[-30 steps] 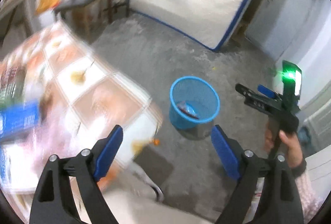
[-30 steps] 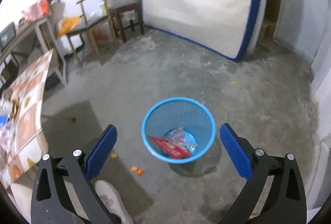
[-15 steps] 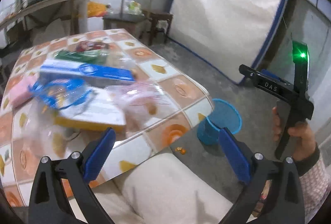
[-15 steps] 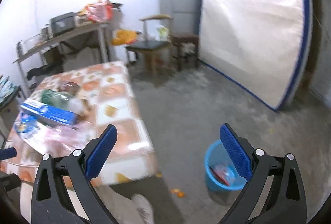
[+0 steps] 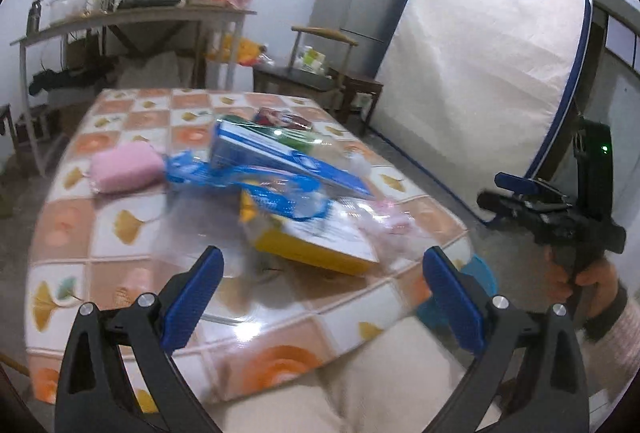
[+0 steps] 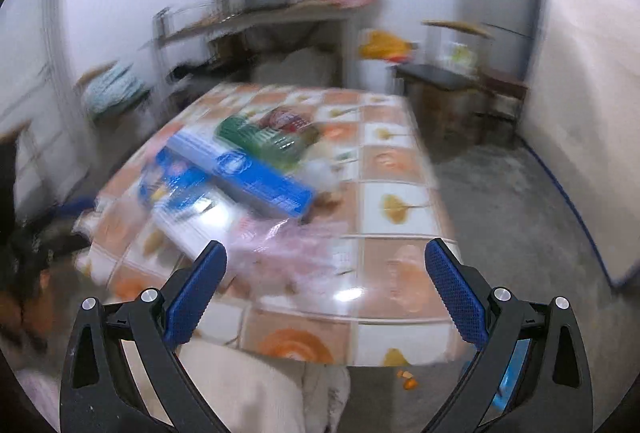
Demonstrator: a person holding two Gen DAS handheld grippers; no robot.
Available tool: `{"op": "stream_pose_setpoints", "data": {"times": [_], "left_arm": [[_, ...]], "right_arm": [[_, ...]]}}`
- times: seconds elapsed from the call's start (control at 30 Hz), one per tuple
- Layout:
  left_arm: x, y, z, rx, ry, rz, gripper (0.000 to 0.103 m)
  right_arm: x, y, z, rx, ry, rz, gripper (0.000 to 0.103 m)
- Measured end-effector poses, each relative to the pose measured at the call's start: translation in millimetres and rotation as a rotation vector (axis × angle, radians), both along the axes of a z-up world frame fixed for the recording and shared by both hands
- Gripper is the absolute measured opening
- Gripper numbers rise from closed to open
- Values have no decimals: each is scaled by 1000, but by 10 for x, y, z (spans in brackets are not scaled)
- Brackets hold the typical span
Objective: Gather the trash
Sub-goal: 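Move both grippers back toward the table, then grasp the clear printed plastic bag with the right gripper while the left gripper grasps the blue toothpaste box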
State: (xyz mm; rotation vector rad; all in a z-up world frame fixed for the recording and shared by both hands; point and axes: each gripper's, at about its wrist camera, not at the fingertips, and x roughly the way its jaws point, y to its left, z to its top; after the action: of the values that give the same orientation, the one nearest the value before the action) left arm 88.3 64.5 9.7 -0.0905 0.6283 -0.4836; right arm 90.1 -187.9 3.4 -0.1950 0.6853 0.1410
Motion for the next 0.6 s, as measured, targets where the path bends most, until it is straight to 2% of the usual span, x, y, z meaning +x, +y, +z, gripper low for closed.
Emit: {"op": "stream_pose_setpoints", "data": {"times": [0.17, 0.37, 0.53, 0.6], "left_arm": [[36, 86, -31, 56, -45, -5, 98], [76, 92, -91, 112, -98, 3, 98], [90, 90, -111, 139, -118, -5, 97], [102, 74, -116, 155, -127, -14, 97]], "right_arm": [[255, 294, -248, -189, 114, 222, 95], [557, 522, -447, -348, 238, 449, 95], [728, 654, -568, -460, 280, 561, 92], [781, 682, -634, -483, 300, 588, 84]]}}
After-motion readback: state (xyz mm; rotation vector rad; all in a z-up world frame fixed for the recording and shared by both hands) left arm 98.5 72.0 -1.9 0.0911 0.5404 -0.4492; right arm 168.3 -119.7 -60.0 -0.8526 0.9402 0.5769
